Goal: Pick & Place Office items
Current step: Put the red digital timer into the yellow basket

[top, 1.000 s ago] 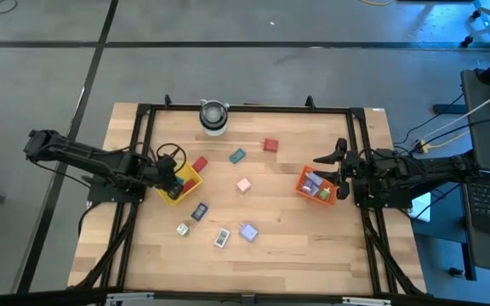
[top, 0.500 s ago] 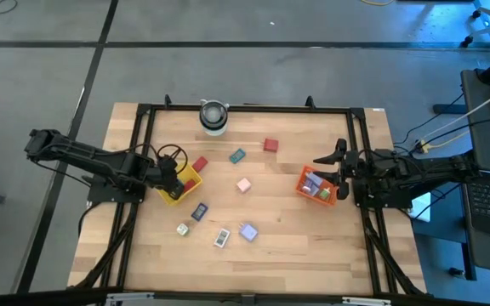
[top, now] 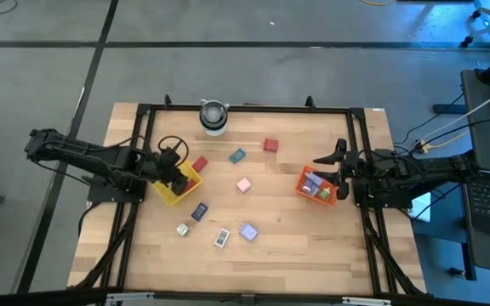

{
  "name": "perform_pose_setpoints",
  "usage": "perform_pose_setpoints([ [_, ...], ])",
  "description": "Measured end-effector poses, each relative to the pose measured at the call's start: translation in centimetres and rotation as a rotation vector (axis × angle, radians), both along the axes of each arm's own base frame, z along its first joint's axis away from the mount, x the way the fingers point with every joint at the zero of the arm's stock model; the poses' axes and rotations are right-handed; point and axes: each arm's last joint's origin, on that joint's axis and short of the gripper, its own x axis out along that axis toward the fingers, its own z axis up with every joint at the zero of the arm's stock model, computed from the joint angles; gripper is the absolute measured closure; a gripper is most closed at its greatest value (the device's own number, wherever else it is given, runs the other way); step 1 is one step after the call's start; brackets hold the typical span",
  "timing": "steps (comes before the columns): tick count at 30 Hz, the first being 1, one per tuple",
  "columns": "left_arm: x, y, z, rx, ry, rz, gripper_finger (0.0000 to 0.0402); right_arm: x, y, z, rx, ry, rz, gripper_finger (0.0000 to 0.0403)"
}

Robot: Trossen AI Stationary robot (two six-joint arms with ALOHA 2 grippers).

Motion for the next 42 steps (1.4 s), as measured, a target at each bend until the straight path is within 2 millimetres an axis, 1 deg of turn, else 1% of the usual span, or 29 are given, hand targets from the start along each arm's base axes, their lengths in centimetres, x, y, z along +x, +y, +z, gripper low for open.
perform_pose_setpoints([
  [2,0.2,0.2,0.8,0.022,-0.023,0.009,0.0181,0.0,0.0,0.0,0.000,0.000,0.000,0.0215],
  [4,0.4,0.7,1.1,0.034,-0.032,0.050,0.0176,0.0,0.0,0.0,0.000,0.001,0.000,0.0215],
  [8,1.3,1.8,0.2,0.048,0.054,0.074,0.0170,0.0,0.0,0.0,0.000,0.000,0.000,0.0215],
  [11,2.4,2.8,-0.4,0.046,0.147,0.047,0.0169,0.0,0.0,0.0,0.000,0.000,0.000,0.0215],
  [15,4.2,4.3,-0.2,0.054,0.214,-0.001,0.0171,0.0,0.0,0.0,0.000,0.000,0.003,0.0215],
  [18,5.4,5.4,0.5,0.042,0.224,-0.038,0.0167,0.0,0.1,0.0,0.004,0.000,0.029,0.0215],
  [22,6.8,6.7,1.1,-0.025,0.225,-0.131,0.0157,0.0,0.1,0.0,0.006,0.001,0.049,0.0215],
  [24,7.5,7.3,1.3,-0.061,0.222,-0.165,0.0151,0.0,0.1,0.0,0.006,0.001,0.050,0.0215],
  [27,8.1,8.3,1.3,-0.081,0.261,-0.175,0.0144,0.0,0.2,0.0,0.006,0.001,0.052,0.0215],
  [30,8.4,9.3,0.9,-0.110,0.335,-0.163,0.0141,0.0,0.2,0.0,0.006,0.001,0.053,0.0215],
  [33,8.7,10.1,0.1,-0.134,0.382,-0.151,0.0141,0.0,0.2,0.0,0.008,0.001,0.066,0.0215],
  [38,9.3,10.8,-1.3,-0.165,0.433,-0.154,0.0142,0.0,0.3,0.0,0.013,0.001,0.104,0.0215],
  [42,9.5,11.0,-1.9,-0.169,0.448,-0.159,0.0143,0.0,0.3,0.0,0.013,-0.002,0.103,0.0215],
])
